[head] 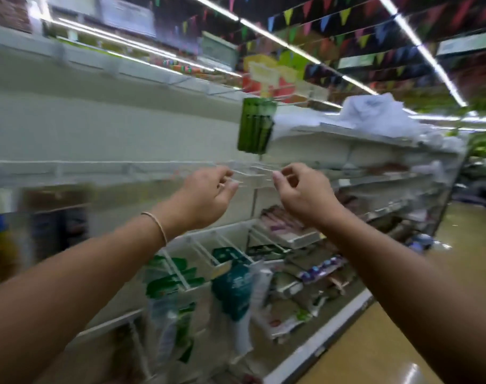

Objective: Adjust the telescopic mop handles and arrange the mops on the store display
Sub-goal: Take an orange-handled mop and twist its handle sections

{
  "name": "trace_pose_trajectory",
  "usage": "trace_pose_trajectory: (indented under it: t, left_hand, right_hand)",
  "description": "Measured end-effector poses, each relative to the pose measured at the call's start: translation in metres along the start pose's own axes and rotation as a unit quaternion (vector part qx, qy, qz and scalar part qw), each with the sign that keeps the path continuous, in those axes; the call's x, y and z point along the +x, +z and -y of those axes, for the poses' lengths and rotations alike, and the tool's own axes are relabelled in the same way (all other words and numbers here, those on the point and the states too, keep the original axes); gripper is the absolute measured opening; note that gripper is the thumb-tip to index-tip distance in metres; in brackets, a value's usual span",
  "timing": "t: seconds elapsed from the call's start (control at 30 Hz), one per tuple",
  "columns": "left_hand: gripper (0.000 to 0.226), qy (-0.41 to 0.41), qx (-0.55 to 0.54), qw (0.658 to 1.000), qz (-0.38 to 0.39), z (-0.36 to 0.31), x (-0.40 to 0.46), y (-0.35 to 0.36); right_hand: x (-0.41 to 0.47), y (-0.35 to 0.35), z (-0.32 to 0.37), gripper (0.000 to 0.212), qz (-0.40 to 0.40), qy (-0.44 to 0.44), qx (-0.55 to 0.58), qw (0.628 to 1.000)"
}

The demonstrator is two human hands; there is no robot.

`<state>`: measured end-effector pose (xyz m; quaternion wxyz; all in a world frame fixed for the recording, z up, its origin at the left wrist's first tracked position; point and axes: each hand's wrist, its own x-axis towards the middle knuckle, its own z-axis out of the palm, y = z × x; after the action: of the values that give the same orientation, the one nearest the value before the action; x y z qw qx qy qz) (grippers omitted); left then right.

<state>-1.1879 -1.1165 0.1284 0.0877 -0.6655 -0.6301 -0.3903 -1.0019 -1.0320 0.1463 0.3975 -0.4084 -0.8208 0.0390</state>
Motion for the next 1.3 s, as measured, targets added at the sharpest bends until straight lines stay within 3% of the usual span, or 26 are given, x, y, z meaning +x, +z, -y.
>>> trace_pose_trajectory:
  t: [0.2, 0.53, 0.77, 1.1, 1.3]
  left_hand:
    - [0.038, 0.048, -0.018, 0.997, 0.066, -0.081, 0.056, 0.124]
    - [0.039, 0.131, -0.057, 0.976, 0.166, -0.178, 0.123, 0.274]
    - [0.040, 0.182, -0.079, 0.955, 0.219, -0.207, 0.171, 0.388]
    - [0.035, 0.252, -0.090, 0.927, 0.262, -0.227, 0.296, 0.536]
    - [0.047, 0.251, -0.122, 0.917, 0.287, -0.247, 0.356, 0.611]
  right_hand:
    - [-0.007, -0.056, -0.141, 0.047, 0.023, 0.080, -0.072, 0.994]
    - [-0.032, -0.119, -0.300, 0.050, 0.027, 0.179, -0.117, 0.976]
    - [-0.034, -0.130, -0.388, 0.045, 0.000, 0.275, -0.153, 0.949]
    - [0.030, -0.135, -0.524, 0.056, -0.030, 0.372, -0.208, 0.904]
    - [0.055, -0.136, -0.591, 0.055, -0.048, 0.419, -0.226, 0.878]
